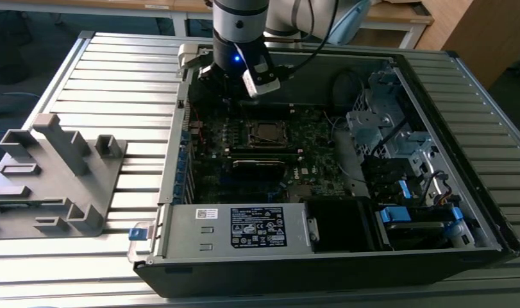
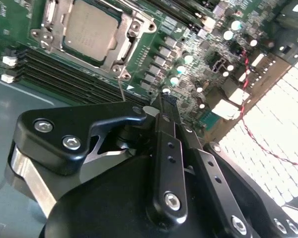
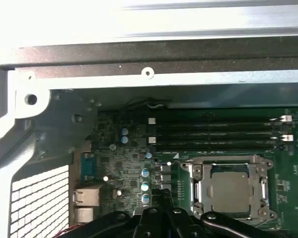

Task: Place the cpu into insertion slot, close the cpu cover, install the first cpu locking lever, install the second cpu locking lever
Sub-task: 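Install the first cpu locking lever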

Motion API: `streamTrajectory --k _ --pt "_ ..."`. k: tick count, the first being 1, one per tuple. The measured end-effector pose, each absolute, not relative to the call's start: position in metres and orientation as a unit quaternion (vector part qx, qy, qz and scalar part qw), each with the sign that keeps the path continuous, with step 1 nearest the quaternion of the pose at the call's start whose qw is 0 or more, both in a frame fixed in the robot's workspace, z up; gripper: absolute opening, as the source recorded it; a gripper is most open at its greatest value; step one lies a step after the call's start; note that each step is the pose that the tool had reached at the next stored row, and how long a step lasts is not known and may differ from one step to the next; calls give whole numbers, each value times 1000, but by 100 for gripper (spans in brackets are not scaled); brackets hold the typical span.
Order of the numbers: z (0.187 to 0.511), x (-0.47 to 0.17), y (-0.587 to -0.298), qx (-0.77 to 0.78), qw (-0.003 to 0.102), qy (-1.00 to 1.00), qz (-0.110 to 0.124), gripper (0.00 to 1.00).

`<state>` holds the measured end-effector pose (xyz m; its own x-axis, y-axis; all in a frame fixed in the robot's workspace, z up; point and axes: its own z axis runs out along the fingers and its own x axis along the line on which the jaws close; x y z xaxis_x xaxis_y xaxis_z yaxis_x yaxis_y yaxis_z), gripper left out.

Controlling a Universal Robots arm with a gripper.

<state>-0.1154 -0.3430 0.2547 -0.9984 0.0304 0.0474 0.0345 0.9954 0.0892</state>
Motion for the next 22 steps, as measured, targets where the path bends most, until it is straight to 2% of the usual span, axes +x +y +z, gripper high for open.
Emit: streamTrajectory --k 4,8,22 --pt "255 -115 -343 -16 23 -998 -48 10" --pt "255 -115 -343 -16 24 -997 -72 10" --pt "254 -118 -341 -15 24 -996 -81 10"
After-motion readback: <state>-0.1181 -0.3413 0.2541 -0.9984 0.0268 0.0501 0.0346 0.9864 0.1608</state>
